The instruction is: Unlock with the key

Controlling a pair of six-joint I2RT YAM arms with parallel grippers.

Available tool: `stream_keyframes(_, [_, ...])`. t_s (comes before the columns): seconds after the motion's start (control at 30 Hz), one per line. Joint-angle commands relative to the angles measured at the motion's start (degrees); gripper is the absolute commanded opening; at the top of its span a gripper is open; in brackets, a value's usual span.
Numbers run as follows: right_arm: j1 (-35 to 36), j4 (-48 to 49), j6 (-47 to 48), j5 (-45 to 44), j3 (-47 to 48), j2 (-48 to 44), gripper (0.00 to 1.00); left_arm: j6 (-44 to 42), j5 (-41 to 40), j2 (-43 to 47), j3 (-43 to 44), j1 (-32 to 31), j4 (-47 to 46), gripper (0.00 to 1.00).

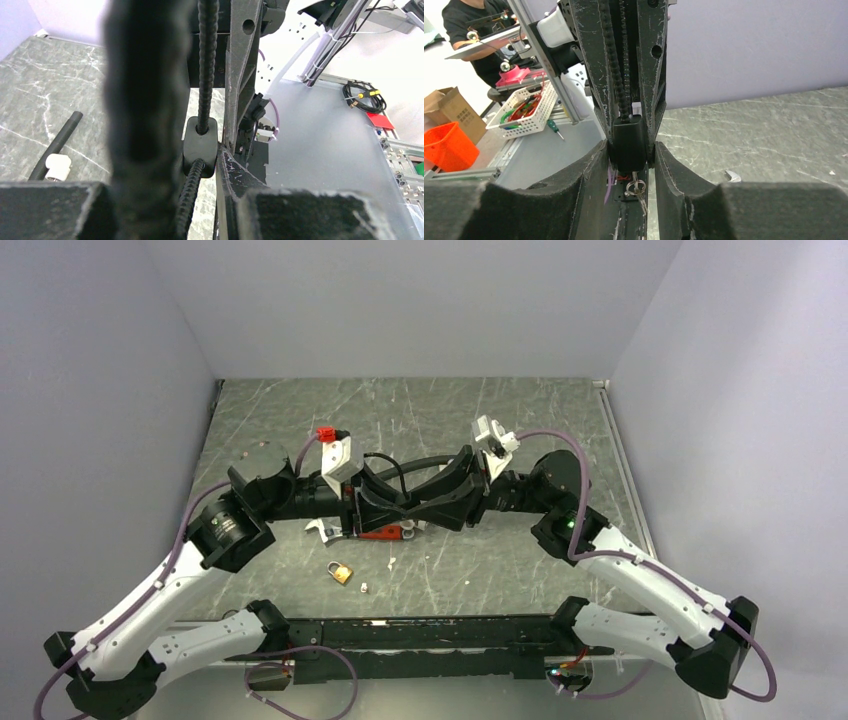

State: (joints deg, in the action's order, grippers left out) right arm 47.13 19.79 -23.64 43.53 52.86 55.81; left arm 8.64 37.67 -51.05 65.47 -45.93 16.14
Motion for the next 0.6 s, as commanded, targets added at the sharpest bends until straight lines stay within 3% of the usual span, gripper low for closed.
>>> stream_keyframes(0.0, [0.35,4.56,-0.19,-0.14,1.54,-1.78,0.33,-0.02,0.50,-0.03,-0.54,-0.08,-3.30,0.00])
stream_keyframes(0.2, [0.34,6.43,-1.17,0.30,1.04,-3.22,0.44,0.13,0.18,0.57,-0.99,-0.12,-3.48,0.00])
stream_keyframes(0.4, [0.33,6.79,-1.34,0.23,1.19,-2.95,0.45,0.54,0.64,0.51,-1.42,-0.12,-4.50,0.00])
stream_keyframes(0.57, [0.35,6.52,-1.24,0.29,1.02,-2.19,0.29,0.75,0.54,0.51,-1.63,-0.08,-5.07,0.00])
